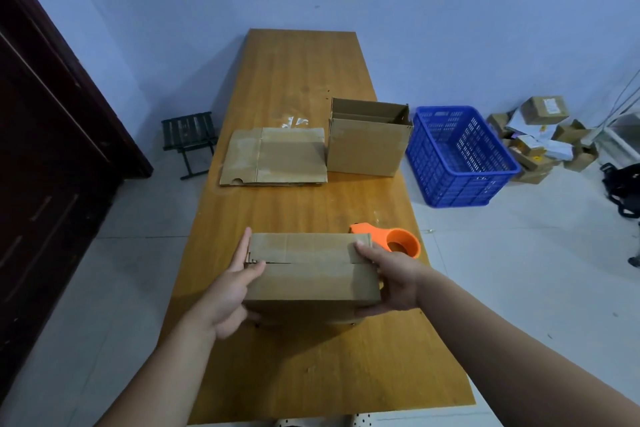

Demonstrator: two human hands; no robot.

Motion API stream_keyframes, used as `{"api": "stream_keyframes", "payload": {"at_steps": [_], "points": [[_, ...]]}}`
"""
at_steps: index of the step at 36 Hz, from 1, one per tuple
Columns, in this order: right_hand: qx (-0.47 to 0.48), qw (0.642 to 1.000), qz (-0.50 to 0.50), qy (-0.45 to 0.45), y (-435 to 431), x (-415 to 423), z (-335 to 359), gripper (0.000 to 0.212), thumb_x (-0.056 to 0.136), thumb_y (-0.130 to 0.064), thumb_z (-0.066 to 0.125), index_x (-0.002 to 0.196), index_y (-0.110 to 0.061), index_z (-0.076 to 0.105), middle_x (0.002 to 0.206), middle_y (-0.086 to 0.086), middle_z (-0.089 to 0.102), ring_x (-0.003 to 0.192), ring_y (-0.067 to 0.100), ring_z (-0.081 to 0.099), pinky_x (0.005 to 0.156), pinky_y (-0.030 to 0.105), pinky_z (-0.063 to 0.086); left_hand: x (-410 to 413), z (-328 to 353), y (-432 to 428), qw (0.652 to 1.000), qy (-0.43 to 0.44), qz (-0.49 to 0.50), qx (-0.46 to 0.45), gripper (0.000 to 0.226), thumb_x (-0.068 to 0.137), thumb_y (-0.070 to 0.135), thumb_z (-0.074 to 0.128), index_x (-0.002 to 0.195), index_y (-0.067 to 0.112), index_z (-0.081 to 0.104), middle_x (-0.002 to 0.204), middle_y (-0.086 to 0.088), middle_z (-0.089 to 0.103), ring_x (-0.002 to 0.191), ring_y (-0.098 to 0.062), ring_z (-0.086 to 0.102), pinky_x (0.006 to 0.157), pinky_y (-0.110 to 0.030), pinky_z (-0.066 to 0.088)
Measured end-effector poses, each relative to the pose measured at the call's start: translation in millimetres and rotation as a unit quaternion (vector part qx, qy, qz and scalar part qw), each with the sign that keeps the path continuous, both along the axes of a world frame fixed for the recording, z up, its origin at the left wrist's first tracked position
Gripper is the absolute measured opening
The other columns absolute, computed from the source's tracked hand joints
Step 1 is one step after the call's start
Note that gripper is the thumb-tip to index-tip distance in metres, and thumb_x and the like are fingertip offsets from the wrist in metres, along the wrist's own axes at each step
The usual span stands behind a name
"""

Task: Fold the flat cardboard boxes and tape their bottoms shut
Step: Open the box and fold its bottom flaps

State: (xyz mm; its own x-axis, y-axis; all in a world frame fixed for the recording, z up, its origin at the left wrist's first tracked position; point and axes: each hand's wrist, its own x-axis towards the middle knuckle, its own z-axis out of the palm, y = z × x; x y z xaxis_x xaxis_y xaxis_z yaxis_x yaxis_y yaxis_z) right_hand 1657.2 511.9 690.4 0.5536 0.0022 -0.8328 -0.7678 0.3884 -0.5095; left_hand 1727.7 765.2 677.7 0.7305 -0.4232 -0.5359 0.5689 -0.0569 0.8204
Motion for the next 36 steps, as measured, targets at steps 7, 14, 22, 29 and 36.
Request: {"api": "stream_keyframes", "payload": {"at_steps": [7, 14, 22, 29, 36], "points": [[0.002, 0.997, -0.002, -0.082, 10.8, -2.8, 0.8, 0.031, 0.089, -0.038, 0.062, 0.118, -0.042, 0.052, 0.129, 0.006, 0.041, 0.114, 0.039, 0.047, 0.089, 0.062, 0.048, 1.7, 12.3, 8.0, 0.997, -0.069, 0.011, 0.011, 0.05, 0.097, 0.032, 0.043, 0.128, 0.066, 0.024, 0.133, 0.002, 0.034, 0.11, -0.031, 0.046, 0.081, -0.052, 0.051], [0.073, 0.986, -0.066, -0.133, 5.9, 9.2, 7.5, 0.074, 0.07, -0.076, 0.049, 0.137, -0.046, 0.04, 0.144, 0.006, 0.039, 0.131, 0.039, 0.038, 0.095, 0.066, 0.037, 8.7, 34.2, 10.7, 0.977, -0.213, 0.01, -0.019, 0.049, 0.092, 0.022, 0.046, 0.121, 0.059, 0.035, 0.13, 0.013, 0.04, 0.114, -0.015, 0.047, 0.09, -0.036, 0.046], [0.103, 0.994, -0.031, -0.008, -4.8, 13.8, 8.2, 0.081, 0.063, -0.058, 0.076, 0.13, -0.016, 0.054, 0.116, 0.022, 0.065, 0.103, 0.043, 0.062, 0.083, 0.058, 0.049, 4.4, 42.6, 11.8, 0.956, -0.288, -0.029, 0.033, 0.056, 0.086, 0.036, 0.046, 0.121, 0.073, 0.023, 0.135, 0.03, 0.028, 0.117, 0.01, 0.037, 0.096, -0.022, 0.038], [0.071, 0.995, 0.002, -0.076, -6.1, 13.3, 10.1, 0.08, 0.065, -0.052, 0.076, 0.131, -0.015, 0.05, 0.122, 0.022, 0.061, 0.108, 0.041, 0.06, 0.083, 0.054, 0.052, 13.0, 21.3, 24.3, 0.934, -0.298, 0.061, 0.19, 0.076, 0.073, 0.069, 0.057, 0.137, 0.058, 0.018, 0.134, 0.0, 0.035, 0.118, -0.02, 0.04, 0.091, -0.043, 0.043], [-0.03, 0.989, 0.072, -0.129, 1.6, 7.3, 10.7, 0.079, 0.071, -0.051, 0.073, 0.137, -0.032, 0.034, 0.125, 0.017, 0.054, 0.108, 0.037, 0.059, 0.077, 0.044, 0.057, 2.0, -7.5, 17.0, 0.973, -0.112, 0.113, 0.169, 0.046, 0.08, 0.044, 0.059, 0.095, 0.001, 0.054, 0.074, -0.008, 0.054, 0.059, -0.017, 0.055, 0.055, -0.027, 0.042]]}}
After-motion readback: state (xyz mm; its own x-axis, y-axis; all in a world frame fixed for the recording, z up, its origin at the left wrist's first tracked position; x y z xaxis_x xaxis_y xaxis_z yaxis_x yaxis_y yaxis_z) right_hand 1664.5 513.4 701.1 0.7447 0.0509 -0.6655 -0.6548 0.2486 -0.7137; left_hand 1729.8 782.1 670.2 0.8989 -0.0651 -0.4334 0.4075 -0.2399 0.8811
